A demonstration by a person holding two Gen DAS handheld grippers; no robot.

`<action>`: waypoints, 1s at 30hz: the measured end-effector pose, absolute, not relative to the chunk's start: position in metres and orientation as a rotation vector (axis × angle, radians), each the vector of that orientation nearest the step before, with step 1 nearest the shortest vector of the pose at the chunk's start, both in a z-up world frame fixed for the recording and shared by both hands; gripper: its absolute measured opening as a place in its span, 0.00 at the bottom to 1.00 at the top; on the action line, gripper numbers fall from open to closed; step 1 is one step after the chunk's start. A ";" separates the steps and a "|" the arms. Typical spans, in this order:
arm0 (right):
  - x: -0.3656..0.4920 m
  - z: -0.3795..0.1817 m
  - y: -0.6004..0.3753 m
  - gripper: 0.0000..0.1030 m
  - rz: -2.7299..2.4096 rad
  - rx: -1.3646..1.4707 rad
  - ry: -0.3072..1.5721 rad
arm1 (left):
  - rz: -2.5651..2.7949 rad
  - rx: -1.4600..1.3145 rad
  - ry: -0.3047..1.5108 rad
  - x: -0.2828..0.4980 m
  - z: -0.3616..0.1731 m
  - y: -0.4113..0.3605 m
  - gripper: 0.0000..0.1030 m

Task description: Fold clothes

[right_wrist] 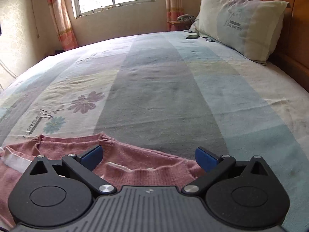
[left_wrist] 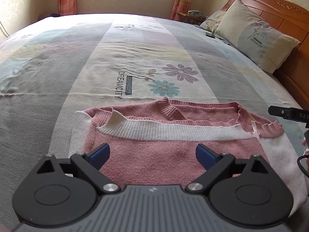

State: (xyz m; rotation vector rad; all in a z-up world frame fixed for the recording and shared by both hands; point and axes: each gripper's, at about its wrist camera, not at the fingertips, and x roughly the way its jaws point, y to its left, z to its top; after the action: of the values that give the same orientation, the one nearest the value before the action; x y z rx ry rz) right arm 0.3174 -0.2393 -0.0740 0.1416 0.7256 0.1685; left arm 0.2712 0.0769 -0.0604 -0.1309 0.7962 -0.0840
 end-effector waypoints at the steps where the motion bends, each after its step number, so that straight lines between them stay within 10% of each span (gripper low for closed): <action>1: 0.317 -0.070 -0.231 1.00 0.223 0.146 0.718 | -0.079 -0.128 0.797 0.271 -0.060 0.077 0.93; 14: 0.383 -0.096 -0.185 1.00 0.350 0.127 0.857 | -0.073 -0.154 0.798 0.265 -0.060 0.093 0.93; 30: 0.222 -0.103 -0.218 1.00 0.195 0.076 0.836 | -0.210 -0.231 0.863 0.233 -0.072 0.069 0.95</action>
State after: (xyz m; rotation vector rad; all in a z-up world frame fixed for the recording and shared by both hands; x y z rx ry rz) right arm 0.2224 -0.2177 -0.1033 0.0755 0.8361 0.1953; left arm 0.2330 0.0688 -0.0718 -0.2307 0.8629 -0.2101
